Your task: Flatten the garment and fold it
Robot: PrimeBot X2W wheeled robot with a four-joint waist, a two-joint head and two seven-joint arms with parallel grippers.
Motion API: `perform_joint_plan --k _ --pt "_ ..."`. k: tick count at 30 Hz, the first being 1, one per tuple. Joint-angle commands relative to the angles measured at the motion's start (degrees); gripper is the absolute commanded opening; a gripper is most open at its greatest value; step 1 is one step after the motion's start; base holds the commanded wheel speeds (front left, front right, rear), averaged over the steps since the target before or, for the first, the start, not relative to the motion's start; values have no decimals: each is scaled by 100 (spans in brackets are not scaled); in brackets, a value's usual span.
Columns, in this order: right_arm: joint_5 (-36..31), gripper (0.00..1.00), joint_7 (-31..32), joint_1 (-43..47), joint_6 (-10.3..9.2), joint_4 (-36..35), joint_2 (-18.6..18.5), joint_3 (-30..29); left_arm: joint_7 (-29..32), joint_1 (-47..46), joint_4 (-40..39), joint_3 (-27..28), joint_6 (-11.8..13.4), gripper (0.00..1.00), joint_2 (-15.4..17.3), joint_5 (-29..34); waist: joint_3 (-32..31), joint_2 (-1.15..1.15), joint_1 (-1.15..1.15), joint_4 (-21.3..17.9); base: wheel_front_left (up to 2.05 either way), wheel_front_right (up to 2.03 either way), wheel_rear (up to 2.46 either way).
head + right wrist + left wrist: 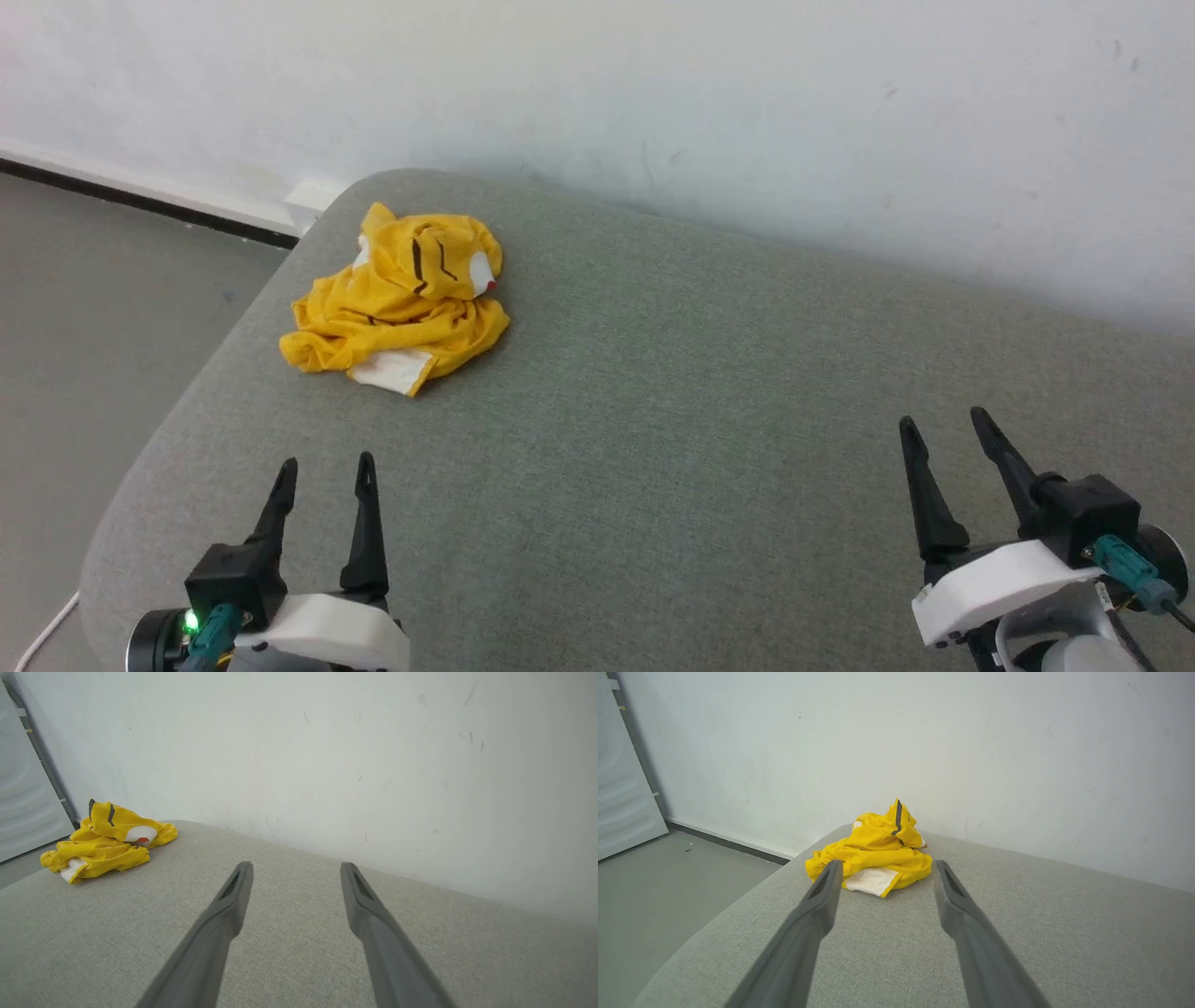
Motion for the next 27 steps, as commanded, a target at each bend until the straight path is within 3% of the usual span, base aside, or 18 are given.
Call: perform_joint_plan --k 1,27 --pt "46 100 -58 -65 -7 32 10 27 -58 107 -14 27 40 100 -16 -35 -2 0 0 152 0 0 0" --pt "267 100 -369 -128 -9 359 15 440 -369 352 77 111 92 100 -21 -220 -57 0 0 1086 0 0 0"
